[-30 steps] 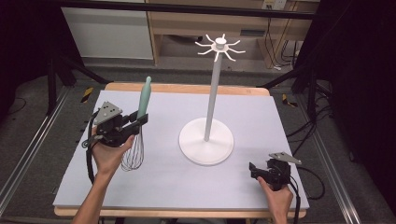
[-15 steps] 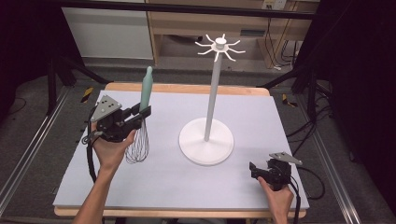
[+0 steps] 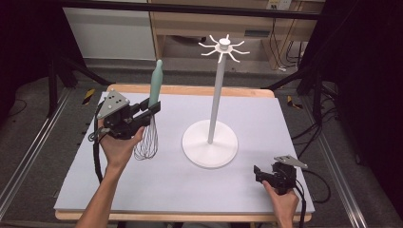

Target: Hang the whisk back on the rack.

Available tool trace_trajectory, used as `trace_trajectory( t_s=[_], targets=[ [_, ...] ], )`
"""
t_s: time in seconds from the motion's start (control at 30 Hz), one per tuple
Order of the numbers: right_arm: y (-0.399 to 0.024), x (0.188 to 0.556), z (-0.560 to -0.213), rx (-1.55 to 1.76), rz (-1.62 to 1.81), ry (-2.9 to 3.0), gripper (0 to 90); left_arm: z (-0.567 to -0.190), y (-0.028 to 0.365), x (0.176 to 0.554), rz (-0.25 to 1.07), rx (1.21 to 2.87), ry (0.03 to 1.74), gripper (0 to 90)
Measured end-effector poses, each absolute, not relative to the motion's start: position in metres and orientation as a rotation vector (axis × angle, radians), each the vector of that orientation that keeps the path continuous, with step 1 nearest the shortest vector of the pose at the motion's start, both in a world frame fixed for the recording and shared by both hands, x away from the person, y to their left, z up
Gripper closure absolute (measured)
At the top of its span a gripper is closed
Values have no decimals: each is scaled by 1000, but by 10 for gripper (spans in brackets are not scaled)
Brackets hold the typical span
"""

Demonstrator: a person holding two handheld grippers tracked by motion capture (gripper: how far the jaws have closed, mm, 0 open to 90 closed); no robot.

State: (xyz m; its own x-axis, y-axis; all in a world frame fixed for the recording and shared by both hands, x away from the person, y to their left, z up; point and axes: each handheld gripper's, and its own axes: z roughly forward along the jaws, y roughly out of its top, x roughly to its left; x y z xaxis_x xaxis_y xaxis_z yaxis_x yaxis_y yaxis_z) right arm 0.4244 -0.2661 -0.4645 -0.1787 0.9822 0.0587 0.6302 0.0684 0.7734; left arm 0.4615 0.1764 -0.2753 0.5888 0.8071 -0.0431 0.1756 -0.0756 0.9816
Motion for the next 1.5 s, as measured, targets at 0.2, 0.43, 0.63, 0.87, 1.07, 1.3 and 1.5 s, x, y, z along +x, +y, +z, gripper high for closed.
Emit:
trace_trajectory(
  t_s=[0.2,0.43,0.63,0.87,1.07,1.3,1.5],
  targets=[
    [-266,425,-464,1599,944,1862,112,-269,170,463,646,1588,827,687],
    [-266,425,-465,1599,933,1864,112,-263,161,465,650,1594,801,686],
    [-266,426,-465,1600,931,1862,113,-260,158,465,654,1591,793,686],
    [-265,426,-465,1602,929,1863,112,-256,153,469,648,1580,787,686],
    [-265,426,-465,1600,928,1863,112,-252,149,470,643,1567,772,686],
    [-265,427,-465,1602,928,1865,112,-248,141,468,656,1577,751,686],
    [-265,427,-465,1604,931,1862,112,-243,132,466,664,1580,733,686]
  ],
)
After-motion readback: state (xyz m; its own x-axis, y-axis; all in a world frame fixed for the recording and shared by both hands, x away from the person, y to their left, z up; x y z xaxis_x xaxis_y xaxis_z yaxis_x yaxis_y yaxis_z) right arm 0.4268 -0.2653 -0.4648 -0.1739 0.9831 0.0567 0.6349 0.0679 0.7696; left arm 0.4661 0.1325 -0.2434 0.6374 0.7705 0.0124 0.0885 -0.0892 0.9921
